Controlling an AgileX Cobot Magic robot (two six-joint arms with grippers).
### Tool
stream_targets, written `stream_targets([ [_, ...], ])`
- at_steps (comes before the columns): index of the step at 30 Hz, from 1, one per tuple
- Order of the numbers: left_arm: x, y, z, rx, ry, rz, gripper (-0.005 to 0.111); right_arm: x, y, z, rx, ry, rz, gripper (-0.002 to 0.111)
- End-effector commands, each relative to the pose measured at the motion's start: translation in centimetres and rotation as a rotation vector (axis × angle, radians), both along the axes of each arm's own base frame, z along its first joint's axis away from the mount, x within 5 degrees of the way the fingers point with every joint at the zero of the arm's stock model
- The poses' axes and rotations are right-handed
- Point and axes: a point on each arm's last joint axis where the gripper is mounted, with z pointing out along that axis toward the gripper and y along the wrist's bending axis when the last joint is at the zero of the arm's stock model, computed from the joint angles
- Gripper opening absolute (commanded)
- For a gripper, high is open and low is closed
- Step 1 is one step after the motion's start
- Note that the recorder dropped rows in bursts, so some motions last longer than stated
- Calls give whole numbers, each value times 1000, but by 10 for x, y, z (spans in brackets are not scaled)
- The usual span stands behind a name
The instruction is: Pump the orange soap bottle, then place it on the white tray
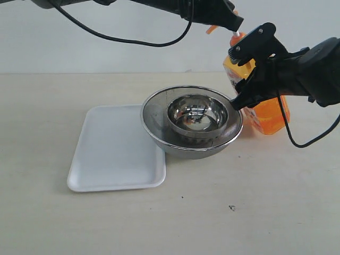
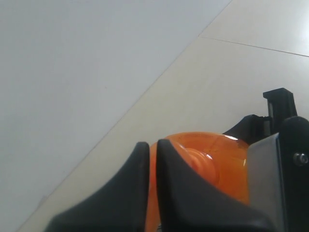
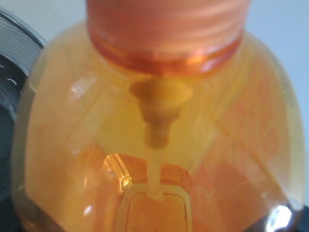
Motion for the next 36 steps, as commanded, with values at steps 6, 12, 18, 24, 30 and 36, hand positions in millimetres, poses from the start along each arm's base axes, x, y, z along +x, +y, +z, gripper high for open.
stream_targets([
  [6, -8, -10, -41, 113, 143, -86, 5, -4, 4, -6, 41, 57, 23, 0],
  [12, -8, -10, -41, 113, 143, -86, 5, -4, 4, -6, 41, 57, 23, 0],
  [18, -8, -10, -40, 113, 141, -86, 5, -4, 4, -6, 41, 57, 23, 0],
  [24, -18, 5, 26, 39, -65, -30, 5, -4, 4, -6, 43, 62, 28, 0],
  [30, -25, 15, 61, -29, -164, 10, 5, -4, 4, -6, 44, 64, 30, 0],
  [36, -19, 9, 42, 0, -121, 0, 5, -4, 4, -6, 44, 64, 30, 0],
])
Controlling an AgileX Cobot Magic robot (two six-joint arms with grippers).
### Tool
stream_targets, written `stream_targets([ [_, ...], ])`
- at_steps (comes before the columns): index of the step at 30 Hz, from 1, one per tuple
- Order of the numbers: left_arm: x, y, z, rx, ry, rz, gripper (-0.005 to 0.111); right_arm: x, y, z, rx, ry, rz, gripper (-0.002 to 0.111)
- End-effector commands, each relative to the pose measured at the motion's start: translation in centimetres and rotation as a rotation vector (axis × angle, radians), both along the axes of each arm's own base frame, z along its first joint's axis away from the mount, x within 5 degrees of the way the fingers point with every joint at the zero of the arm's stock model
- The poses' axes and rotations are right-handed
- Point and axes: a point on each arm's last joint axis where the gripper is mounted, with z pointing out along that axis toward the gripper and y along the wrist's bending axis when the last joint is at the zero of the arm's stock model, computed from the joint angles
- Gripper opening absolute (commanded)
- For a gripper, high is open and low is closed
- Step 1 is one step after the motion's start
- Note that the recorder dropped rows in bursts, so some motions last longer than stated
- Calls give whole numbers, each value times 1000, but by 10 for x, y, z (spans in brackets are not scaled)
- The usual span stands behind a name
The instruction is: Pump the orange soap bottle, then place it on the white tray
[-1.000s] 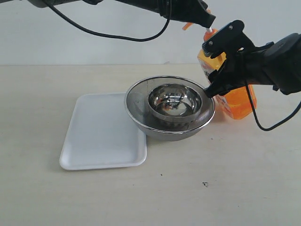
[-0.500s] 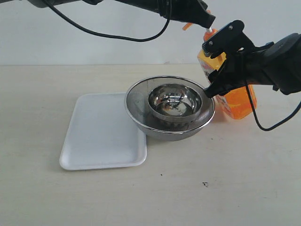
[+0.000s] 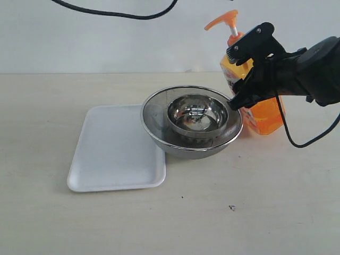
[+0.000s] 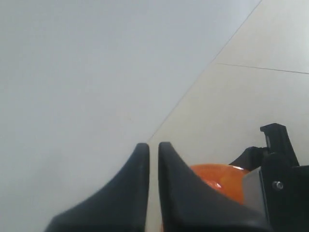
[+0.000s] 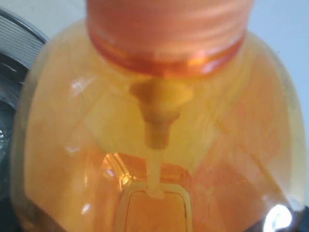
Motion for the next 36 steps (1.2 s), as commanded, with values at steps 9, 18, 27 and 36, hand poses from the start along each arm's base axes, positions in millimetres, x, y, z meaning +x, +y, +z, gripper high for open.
stream_targets([
  [9, 15, -14, -47, 40, 101, -1, 5, -4, 3, -5, 35, 52, 21, 0],
  [18, 14, -16, -55, 63, 135, -20, 5, -4, 3, -5, 35, 53, 22, 0],
  [27, 12, -20, -69, 96, 200, -54, 5, -4, 3, -5, 35, 53, 22, 0],
  [36, 10, -25, -80, 123, 238, -78, 5, -4, 3, -5, 35, 53, 22, 0],
])
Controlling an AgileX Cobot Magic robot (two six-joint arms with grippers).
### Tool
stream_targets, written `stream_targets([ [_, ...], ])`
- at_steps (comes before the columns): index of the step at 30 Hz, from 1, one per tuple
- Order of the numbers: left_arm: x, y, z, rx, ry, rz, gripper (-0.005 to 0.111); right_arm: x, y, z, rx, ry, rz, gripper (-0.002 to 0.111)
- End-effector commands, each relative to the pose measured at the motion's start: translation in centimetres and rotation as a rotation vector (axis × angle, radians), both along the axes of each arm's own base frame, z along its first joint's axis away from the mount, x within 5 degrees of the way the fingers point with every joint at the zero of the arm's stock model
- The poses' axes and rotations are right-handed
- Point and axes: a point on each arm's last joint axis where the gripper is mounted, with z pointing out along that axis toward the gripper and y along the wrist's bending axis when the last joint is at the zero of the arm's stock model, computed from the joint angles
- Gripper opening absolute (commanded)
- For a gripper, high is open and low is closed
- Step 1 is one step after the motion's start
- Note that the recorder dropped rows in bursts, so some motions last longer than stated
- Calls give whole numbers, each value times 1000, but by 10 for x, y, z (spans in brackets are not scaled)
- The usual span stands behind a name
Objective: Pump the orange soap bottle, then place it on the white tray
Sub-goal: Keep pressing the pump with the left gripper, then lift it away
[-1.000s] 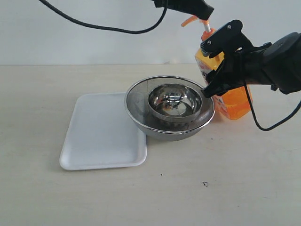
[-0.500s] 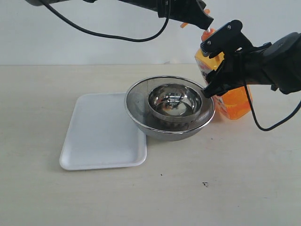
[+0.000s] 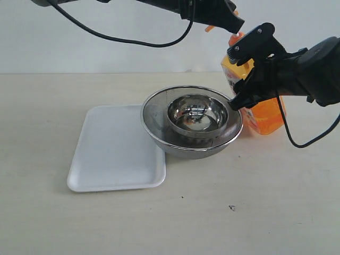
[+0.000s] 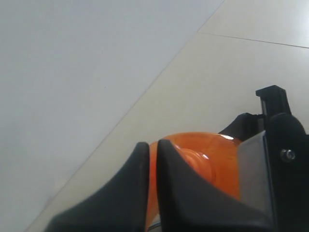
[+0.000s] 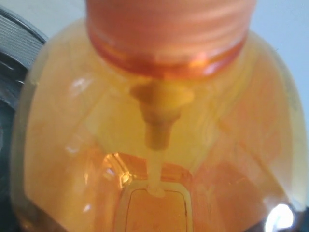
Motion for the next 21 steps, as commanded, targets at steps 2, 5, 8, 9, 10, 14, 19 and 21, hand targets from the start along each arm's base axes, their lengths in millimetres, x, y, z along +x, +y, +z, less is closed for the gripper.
stream_targets([
  [2, -6, -9, -33, 84, 128, -68, 5, -4, 4, -5, 36, 54, 24, 0],
  [5, -5, -10, -35, 86, 137, -68, 5, -4, 4, -5, 36, 54, 24, 0],
  [8, -5, -10, -36, 85, 141, -65, 5, -4, 4, -5, 36, 54, 24, 0],
  [9, -5, -10, -36, 85, 141, -65, 5, -4, 4, -5, 36, 54, 24, 0],
  [10, -5, -10, -36, 85, 141, -65, 5, -4, 4, -5, 36, 54, 24, 0],
  [14, -5, -10, -36, 83, 145, -63, 5, -4, 4, -5, 36, 54, 24, 0],
  [19, -5, -10, -36, 82, 146, -62, 5, -4, 4, -5, 36, 54, 24, 0],
  [21, -5, -10, -36, 82, 146, -62, 5, -4, 4, -5, 36, 54, 24, 0],
])
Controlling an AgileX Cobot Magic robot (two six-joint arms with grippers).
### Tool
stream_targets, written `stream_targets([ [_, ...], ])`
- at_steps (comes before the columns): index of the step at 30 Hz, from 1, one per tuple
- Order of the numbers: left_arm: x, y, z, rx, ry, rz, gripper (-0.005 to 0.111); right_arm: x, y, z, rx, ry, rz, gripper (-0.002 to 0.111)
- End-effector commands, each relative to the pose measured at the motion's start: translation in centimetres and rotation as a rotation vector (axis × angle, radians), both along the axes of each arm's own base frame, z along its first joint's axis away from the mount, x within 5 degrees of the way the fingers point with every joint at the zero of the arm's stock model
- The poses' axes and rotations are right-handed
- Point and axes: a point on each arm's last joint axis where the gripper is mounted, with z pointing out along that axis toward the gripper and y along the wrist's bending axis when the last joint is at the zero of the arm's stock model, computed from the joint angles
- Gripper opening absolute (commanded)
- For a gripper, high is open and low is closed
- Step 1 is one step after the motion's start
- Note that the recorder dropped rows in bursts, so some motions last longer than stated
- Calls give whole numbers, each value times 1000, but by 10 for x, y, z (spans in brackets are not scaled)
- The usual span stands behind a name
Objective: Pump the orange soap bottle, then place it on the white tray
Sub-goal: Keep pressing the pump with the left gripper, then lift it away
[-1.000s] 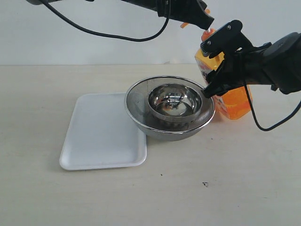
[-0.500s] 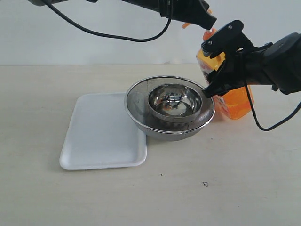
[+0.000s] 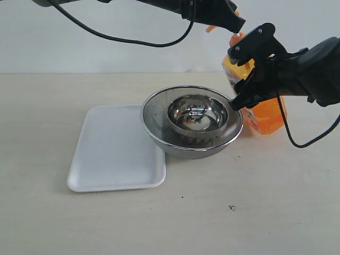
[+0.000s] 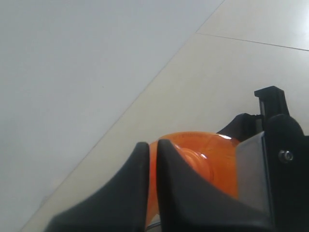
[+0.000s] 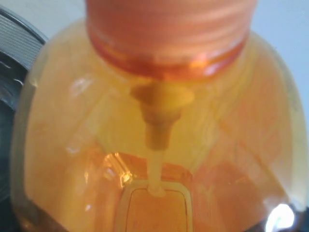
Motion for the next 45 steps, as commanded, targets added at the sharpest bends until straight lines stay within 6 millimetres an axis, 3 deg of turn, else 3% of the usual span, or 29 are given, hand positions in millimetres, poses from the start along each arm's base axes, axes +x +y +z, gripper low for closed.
stream_targets([
  [1, -6, -9, -35, 90, 130, -66, 5, -4, 4, -6, 39, 57, 25, 0],
  [13, -6, -9, -35, 91, 130, -67, 5, -4, 4, -6, 39, 57, 25, 0],
  [20, -6, -11, -48, 121, 177, -87, 5, -4, 4, -6, 39, 57, 25, 0],
  [45, -6, -11, -48, 118, 175, -84, 5, -4, 4, -6, 39, 57, 25, 0],
])
